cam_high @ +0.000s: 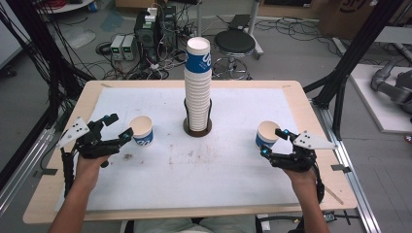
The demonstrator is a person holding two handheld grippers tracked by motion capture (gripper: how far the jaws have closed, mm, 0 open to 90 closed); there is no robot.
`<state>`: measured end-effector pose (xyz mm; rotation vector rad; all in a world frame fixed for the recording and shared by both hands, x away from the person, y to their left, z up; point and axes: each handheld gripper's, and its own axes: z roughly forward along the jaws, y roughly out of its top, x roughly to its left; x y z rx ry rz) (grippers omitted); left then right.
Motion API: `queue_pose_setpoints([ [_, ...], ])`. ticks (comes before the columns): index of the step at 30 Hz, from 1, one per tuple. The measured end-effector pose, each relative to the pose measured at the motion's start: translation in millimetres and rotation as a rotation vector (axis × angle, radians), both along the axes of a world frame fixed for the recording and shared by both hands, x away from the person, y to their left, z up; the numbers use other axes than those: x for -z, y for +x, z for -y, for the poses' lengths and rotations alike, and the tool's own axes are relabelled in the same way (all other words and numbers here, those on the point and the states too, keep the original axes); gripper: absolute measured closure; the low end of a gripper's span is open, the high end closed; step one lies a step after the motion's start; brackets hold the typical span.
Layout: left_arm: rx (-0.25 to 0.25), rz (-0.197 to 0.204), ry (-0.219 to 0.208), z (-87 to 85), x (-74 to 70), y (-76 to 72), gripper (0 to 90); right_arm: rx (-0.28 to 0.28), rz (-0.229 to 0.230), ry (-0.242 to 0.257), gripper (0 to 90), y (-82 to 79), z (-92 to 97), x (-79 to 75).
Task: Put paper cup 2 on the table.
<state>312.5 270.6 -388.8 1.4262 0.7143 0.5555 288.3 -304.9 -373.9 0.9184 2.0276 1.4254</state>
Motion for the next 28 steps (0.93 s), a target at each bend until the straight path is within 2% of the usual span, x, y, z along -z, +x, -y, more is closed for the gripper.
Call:
queue_pose_setpoints([
  [28,-0.002,0.002,0.005,-0.8,0.7,-0.5,15.6,-0.004,-0.001,0.009,20.9,-0.8,-1.2,0.1],
])
